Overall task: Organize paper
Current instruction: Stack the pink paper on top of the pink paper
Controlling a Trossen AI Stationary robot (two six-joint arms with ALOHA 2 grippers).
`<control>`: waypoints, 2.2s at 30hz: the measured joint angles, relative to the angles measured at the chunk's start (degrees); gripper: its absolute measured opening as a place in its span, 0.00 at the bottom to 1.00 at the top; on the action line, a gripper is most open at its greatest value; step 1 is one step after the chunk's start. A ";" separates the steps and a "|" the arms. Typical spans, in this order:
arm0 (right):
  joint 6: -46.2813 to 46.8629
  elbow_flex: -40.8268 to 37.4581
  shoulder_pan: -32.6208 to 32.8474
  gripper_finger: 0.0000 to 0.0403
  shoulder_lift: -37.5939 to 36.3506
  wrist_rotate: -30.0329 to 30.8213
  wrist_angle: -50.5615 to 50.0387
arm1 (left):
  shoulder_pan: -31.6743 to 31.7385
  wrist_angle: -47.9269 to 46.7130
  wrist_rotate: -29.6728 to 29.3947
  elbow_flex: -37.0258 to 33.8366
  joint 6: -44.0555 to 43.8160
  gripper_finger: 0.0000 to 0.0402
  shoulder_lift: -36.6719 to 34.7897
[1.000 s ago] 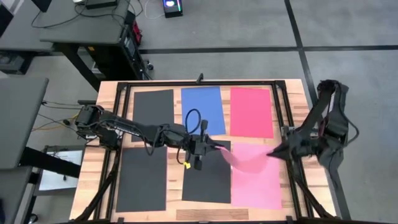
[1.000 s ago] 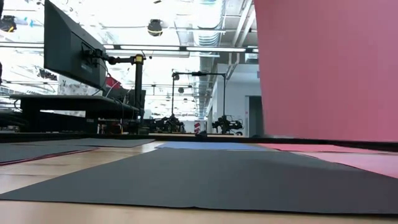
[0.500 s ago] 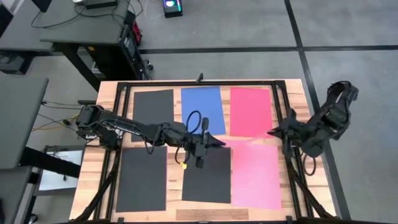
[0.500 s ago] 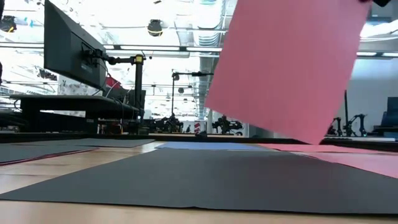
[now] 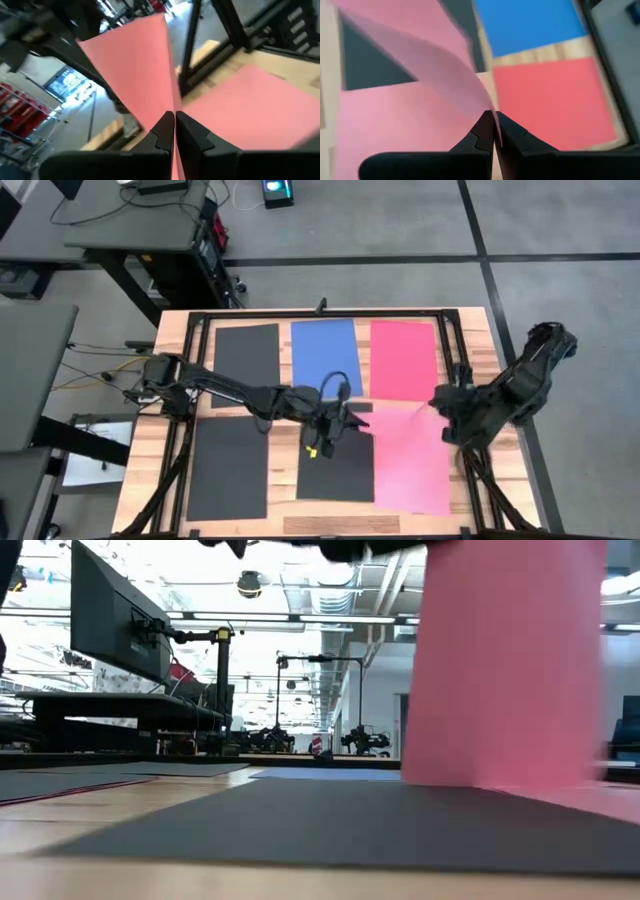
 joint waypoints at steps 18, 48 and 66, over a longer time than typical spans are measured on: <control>17.69 1.17 10.92 0.00 6.45 -10.71 -0.48 | -3.76 -7.27 2.19 8.22 -0.47 0.00 3.94; 30.86 1.01 15.48 0.00 20.97 -33.85 12.62 | -3.72 -35.85 1.77 5.66 -25.98 0.27 3.94; 29.73 1.02 12.88 0.21 21.38 -34.89 16.64 | -3.42 -36.53 2.47 1.64 -33.54 0.27 3.94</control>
